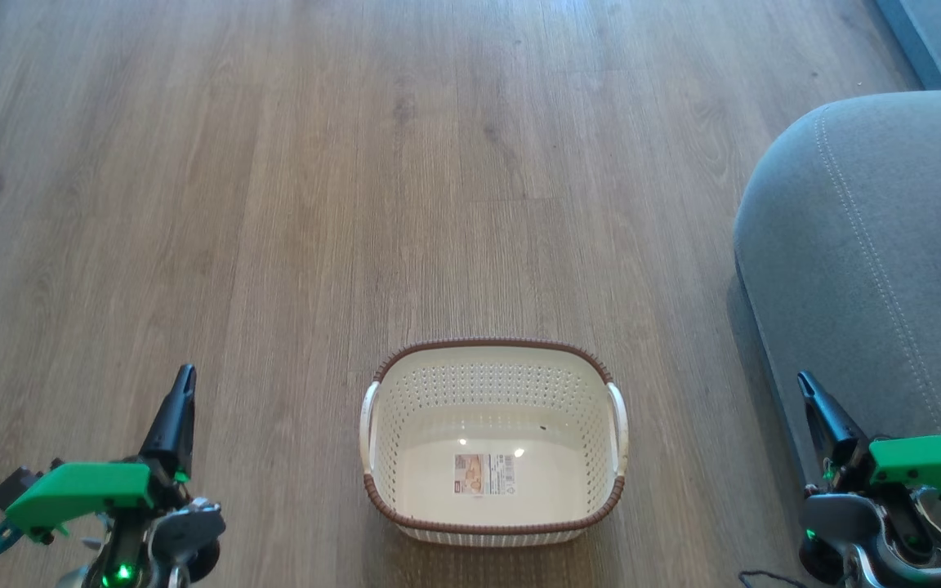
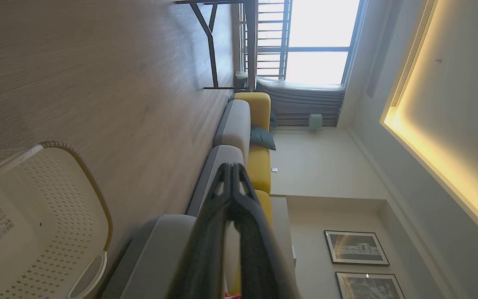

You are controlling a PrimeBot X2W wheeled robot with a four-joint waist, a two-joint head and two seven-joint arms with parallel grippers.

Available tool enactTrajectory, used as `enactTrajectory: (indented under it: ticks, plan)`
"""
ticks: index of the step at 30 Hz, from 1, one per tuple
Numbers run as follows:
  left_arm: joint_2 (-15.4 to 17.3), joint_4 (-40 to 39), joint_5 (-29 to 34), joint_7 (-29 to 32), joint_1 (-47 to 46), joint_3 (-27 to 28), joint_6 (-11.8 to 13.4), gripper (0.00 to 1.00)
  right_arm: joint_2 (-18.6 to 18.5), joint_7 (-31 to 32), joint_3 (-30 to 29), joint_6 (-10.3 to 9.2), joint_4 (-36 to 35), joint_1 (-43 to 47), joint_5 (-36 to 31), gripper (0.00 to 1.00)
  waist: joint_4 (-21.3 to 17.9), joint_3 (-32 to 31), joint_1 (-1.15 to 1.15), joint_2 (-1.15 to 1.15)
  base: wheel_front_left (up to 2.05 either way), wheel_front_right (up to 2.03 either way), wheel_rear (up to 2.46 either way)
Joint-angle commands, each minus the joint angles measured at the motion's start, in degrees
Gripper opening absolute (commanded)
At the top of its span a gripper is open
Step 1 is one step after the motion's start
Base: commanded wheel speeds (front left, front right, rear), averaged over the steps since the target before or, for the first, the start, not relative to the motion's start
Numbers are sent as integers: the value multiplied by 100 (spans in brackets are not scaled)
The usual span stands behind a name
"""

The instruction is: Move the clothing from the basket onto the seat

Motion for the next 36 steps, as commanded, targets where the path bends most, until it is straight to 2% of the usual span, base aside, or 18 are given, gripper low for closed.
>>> enactTrajectory:
  ticks: [1, 36]
  plan:
    - [27, -203, -23, 21, -320, 206, -38, 0, -21, 31, 96, 41, -234, -196, -36, 0, 0, 0, 0, 0, 0, 0, 0]
    - [27, -203, -23, 21, -320, 206, -39, 0, -11, 42, 83, 41, -234, -198, -48, 0, 0, 0, 0, 0, 0, 0, 0]
